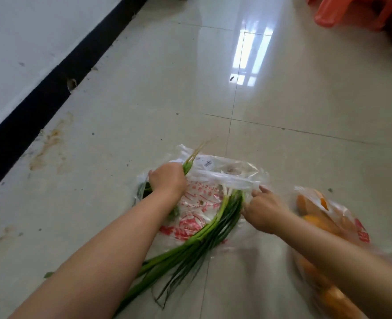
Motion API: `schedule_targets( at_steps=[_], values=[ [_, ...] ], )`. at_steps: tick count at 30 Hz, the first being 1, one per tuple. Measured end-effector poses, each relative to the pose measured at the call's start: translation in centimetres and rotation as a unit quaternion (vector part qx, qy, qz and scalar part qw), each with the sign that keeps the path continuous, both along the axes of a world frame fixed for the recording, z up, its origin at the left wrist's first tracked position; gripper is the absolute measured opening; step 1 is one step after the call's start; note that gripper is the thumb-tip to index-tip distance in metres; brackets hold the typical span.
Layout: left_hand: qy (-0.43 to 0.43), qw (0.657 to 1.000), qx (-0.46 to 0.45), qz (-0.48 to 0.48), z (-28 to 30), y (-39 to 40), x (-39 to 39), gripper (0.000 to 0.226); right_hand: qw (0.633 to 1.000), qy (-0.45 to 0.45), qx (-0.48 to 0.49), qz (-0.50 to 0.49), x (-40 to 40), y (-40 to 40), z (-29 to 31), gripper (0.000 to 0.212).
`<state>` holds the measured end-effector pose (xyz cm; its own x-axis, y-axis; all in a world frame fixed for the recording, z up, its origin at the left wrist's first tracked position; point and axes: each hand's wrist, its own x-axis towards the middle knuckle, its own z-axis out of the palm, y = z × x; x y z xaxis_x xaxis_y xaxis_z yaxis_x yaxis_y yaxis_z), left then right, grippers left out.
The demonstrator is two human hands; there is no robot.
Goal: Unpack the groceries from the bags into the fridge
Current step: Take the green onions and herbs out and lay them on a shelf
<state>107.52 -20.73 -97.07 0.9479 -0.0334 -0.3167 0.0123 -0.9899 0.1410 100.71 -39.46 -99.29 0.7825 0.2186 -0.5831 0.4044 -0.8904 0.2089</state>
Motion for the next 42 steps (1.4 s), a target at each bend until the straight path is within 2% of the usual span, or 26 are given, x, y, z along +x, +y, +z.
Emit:
schedule_targets(
  at_steps=[3,5,7,10,18,23,25,27,30,31,33,35,38,40,42],
  values=[
    [-0.013,0.999,-0.011,-0.04,0.0,-1.1,0.6,0.019,0.996,0.015,0.021,-0.088,0.3,-0.7,-0.3,0.031],
    [-0.02,0.998,-0.015,-0.059,-0.1,-1.9,0.8,0.021,0.975,0.012,0.092,-0.201,0.7,-0.6,-1.3,0.028],
    [-0.023,0.997,-0.023,-0.066,-0.2,-2.3,1.0,0.024,0.929,-0.023,0.181,-0.321,1.7,-0.8,-2.5,0.021],
    [-0.01,0.997,-0.034,-0.063,-0.6,-2.8,1.4,0.026,0.865,-0.055,0.235,-0.44,2.8,-1.2,-3.7,0.036],
    [0.055,0.995,-0.085,-0.027,-1.4,-3.4,2.4,0.025,0.742,-0.086,0.282,-0.602,4.7,0.5,-6.7,0.04],
    [0.069,0.993,-0.094,-0.017,-1.1,-3.4,2.6,0.033,0.673,-0.085,0.301,-0.67,5.4,0.5,-6.9,0.024],
    [0.068,0.992,-0.102,-0.021,-1.0,-3.5,2.5,0.038,0.651,-0.073,0.316,-0.686,5.6,0.4,-6.7,0.028],
    [0.069,0.991,-0.112,-0.028,-0.9,-3.6,2.4,0.043,0.649,-0.059,0.321,-0.687,5.2,0.3,-6.6,0.031],
    [0.064,0.989,-0.13,-0.032,-0.7,-3.5,2.0,0.042,0.662,-0.046,0.312,-0.68,4.5,0.9,-6.1,0.01],
    [0.063,0.988,-0.137,-0.033,-0.6,-3.4,1.9,0.042,0.657,-0.044,0.317,-0.682,4.2,1.1,-6.0,0.015],
    [0.06,0.986,-0.152,-0.029,-0.3,-3.2,1.8,0.042,0.626,-0.038,0.364,-0.688,3.9,1.5,-5.7,0.024],
    [0.057,0.984,-0.171,-0.012,0.0,-3.1,1.8,0.042,0.575,-0.019,0.431,-0.696,3.6,1.8,-4.9,0.026],
    [0.048,0.976,-0.21,0.017,0.5,-3.0,2.0,0.046,0.514,0.033,0.516,-0.684,3.5,1.5,-3.6,0.013],
    [0.047,0.97,-0.238,0.027,0.9,-3.1,2.0,0.047,0.495,0.074,0.543,-0.674,3.7,1.2,-2.9,0.015],
    [0.059,0.965,-0.253,0.034,1.0,-3.1,2.0,0.047,0.505,0.1,0.531,-0.673,3.9,1.1,-3.1,0.014]
  ],
)
